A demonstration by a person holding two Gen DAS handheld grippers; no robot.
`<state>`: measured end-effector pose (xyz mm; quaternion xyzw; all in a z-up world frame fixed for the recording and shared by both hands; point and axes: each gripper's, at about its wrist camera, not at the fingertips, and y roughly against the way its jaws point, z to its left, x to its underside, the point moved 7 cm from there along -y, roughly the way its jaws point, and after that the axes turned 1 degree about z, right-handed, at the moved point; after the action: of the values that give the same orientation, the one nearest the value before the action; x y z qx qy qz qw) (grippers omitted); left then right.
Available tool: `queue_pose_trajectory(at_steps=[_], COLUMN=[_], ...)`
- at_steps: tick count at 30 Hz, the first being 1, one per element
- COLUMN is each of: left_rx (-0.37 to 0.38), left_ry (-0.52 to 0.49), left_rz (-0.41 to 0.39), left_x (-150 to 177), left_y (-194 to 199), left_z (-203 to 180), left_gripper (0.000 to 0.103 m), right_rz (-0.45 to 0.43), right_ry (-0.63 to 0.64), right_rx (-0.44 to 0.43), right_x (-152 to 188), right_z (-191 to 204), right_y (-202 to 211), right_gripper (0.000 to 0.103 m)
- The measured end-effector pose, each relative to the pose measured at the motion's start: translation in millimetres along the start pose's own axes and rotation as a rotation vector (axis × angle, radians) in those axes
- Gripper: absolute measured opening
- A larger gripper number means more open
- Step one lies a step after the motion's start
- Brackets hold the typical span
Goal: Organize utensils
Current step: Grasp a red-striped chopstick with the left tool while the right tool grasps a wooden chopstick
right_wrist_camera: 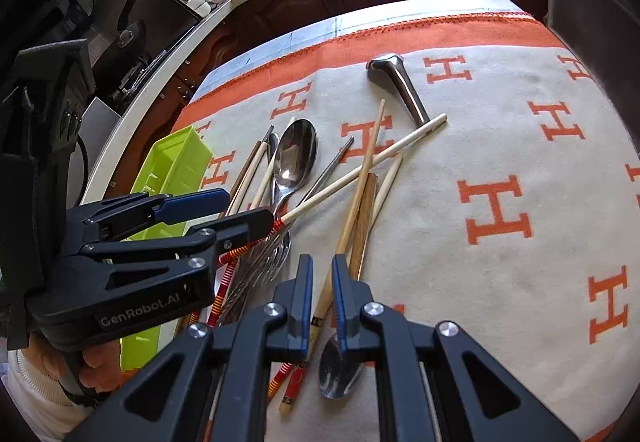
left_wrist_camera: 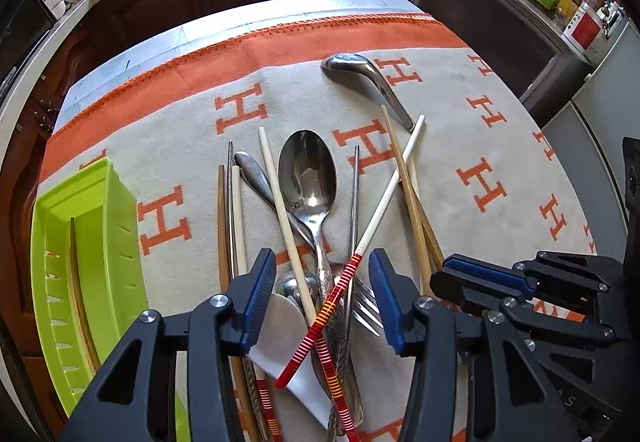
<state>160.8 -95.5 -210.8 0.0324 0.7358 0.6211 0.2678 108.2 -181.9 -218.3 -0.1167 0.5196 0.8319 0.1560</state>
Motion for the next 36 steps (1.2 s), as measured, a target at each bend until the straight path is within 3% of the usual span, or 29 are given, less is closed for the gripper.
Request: queue_pose_trajectory(at_steps=[8, 14, 23, 30, 36], left_rx=[0.019, 0.042, 0.082, 0.087, 0.099], left_ry=[-0.019, -0.007, 0.021, 0.025, 0.063], left_rz=[0.050, 0.061, 0.067, 0.041, -0.003], left_x=[4, 4, 3, 7, 13], left_y=[-16, -22, -23, -12, 9], left_z=[-1, 1, 2, 2, 5], left_gripper=[0.045, 0.018, 0.015, 0.004, 0.004], right_rz=[0.016, 0.027, 0.023, 0.022, 0.019], right_ry=[0.005, -0.002, 0.021, -0.051, -0.108], right_rx=[0.019, 0.026, 0.067, -0.005, -0.069], right_x=[-1, -5, -12, -16, -13], right_z=[-1, -2, 2, -4, -9], right_y=[-13, -22, -33, -31, -19], right_gripper=[0.010, 0.010, 0.010, 0.006, 0.006])
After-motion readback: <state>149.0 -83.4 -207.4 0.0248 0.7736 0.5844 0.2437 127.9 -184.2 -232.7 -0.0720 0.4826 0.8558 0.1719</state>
